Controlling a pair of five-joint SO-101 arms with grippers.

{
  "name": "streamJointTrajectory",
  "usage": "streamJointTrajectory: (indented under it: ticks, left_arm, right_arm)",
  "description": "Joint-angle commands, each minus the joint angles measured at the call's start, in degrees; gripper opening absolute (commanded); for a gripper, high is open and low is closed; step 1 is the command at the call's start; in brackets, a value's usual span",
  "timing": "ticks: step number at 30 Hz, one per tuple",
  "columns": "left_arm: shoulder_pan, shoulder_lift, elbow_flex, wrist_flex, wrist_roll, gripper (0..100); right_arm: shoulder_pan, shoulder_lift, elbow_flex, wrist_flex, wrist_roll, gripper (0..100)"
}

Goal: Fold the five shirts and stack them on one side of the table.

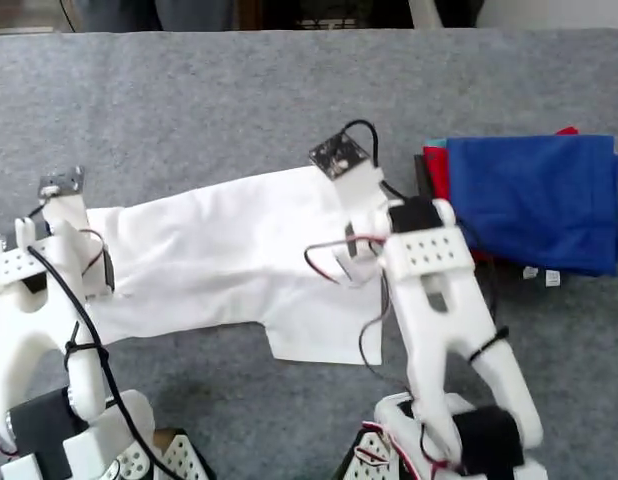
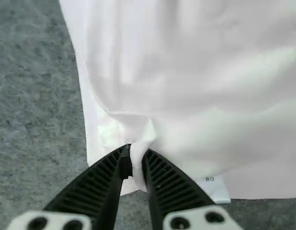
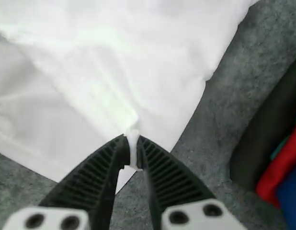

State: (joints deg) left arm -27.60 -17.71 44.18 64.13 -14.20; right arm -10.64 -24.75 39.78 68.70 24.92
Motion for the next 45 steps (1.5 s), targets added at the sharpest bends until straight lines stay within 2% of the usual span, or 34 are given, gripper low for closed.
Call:
streamJointTrajectory:
  ticks: [1,8,15,27,30,37,40,43,45]
  left_arm:
    - [0.1,-0.9,0.9,-0.4,-0.9,3]
    - [-0.4,-0.9,0.5,0.0,-2.1,3]
    - [-6.8,-0.9,0.8,0.0,-6.1,3]
    - [-2.6,-0.9,2.5,0.1,-6.2,3]
    - [-2.0,-0.9,2.5,-0.4,-6.2,3]
    - [-2.4,-0.4,2.0,0.1,-8.1,3]
    - [-2.5,-0.9,1.6,2.2,-7.7,10]
    - [-2.5,-0.9,-0.8,8.1,-7.6,18]
    - [-4.0,-0.9,-3.6,12.3,-7.7,19]
  right_arm:
    - [0.8,-7.6,4.3,-0.8,0.1,1.3]
    - [1.4,-21.5,13.4,3.3,0.5,1.3]
    - [1.3,-30.4,16.8,10.7,3.6,1.3]
    - [1.7,-31.2,20.8,8.5,3.6,1.3]
    - [4.3,-31.2,20.4,8.4,3.8,1.3]
    - [6.4,-31.6,20.8,11.6,9.1,1.8]
    - [5.1,-31.6,20.8,12.9,11.5,10.4]
    - [5.0,-31.6,20.0,14.4,12.0,22.4]
    - [5.2,-31.6,18.6,14.7,12.0,27.7]
